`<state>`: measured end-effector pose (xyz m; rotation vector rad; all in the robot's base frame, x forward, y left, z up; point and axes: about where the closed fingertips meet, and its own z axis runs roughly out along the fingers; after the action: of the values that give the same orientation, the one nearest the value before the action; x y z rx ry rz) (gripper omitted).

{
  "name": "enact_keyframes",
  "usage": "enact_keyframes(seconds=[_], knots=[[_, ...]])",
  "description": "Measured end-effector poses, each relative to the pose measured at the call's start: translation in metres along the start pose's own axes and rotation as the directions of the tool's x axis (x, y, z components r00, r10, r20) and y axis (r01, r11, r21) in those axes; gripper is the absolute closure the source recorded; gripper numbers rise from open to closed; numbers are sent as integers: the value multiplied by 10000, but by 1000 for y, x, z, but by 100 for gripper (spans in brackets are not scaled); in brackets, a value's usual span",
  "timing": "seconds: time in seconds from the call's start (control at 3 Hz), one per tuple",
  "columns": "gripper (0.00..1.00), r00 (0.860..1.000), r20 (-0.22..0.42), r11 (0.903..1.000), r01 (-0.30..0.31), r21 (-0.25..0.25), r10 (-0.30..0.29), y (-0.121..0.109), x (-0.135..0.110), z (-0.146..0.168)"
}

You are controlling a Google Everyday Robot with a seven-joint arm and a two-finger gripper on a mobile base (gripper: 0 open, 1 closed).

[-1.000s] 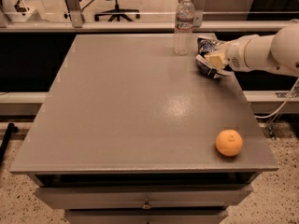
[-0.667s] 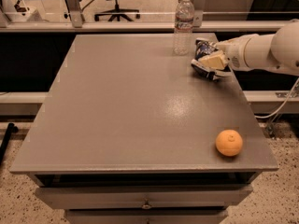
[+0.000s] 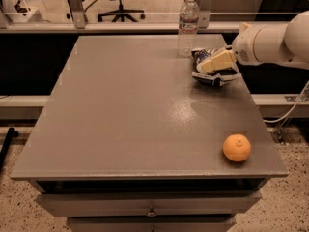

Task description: Move blue chip bag near water bottle

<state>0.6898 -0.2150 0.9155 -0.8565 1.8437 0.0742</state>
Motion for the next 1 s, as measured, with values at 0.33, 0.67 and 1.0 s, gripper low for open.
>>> enact_keyframes(seconds=[0.33, 0.67, 1.0], knots=[[0, 9996, 73, 9996, 268, 132, -269, -5, -14, -12], [0, 9985, 351, 9991, 413, 93, -416, -13, -28, -42], [0, 9953, 757, 9979, 618, -201, -602, -28, -31, -81]])
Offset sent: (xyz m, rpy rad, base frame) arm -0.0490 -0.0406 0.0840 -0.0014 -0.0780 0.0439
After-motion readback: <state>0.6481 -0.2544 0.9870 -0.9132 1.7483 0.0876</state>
